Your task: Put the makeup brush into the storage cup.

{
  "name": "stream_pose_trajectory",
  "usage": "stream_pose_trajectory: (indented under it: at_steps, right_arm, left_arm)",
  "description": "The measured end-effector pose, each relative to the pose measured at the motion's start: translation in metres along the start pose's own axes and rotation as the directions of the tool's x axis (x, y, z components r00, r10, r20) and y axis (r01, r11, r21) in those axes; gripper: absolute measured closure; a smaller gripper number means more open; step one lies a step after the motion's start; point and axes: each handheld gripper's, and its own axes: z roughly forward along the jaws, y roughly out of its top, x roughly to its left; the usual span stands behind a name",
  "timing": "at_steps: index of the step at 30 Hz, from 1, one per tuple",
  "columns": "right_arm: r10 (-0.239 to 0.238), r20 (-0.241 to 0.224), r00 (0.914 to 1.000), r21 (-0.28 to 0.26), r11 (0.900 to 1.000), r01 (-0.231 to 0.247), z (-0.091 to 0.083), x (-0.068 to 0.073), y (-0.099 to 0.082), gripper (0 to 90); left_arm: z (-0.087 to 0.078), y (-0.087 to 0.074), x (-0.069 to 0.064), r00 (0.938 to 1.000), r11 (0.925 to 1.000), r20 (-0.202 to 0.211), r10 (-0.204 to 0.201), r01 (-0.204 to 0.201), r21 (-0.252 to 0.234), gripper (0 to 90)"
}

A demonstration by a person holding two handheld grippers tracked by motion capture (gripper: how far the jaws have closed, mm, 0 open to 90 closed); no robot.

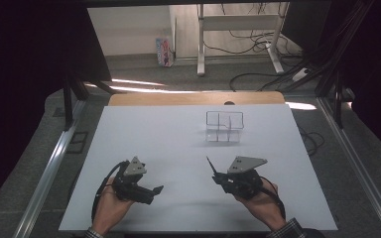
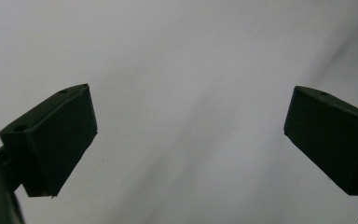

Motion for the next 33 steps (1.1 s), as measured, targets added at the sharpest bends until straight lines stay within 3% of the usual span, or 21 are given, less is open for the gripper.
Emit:
stream_pose_trajectory:
  at_steps: [6, 17, 27, 33]
  right_arm:
    - [0.022, 0.004, 0.9997, -0.008, 0.9997, -0.022, -0.002, -0.006, 0.000, 82.8]
    - [0.059, 0.023, 0.9980, -0.035, 0.9977, -0.058, -0.008, -0.013, 0.002, 82.7]
    - [0.098, 0.061, 0.9933, -0.056, 0.9939, -0.095, -0.015, -0.034, 0.002, 82.7]
    - [0.113, 0.068, 0.9913, -0.062, 0.9921, -0.109, -0.015, -0.045, 0.008, 82.7]
  left_arm:
    - [-0.007, -0.016, 0.008, 0.9985, 0.9985, -0.010, -0.055, 0.055, -0.008, 2.2]
    - [-0.018, -0.037, 0.013, 0.9967, 0.9975, -0.041, -0.070, 0.069, -0.012, 2.4]
    - [-0.022, -0.046, 0.012, 0.9951, 0.9955, -0.040, -0.090, 0.089, -0.032, 2.0]
    - [-0.023, -0.047, 0.012, 0.9958, 0.9962, -0.046, -0.080, 0.078, -0.037, 2.0]
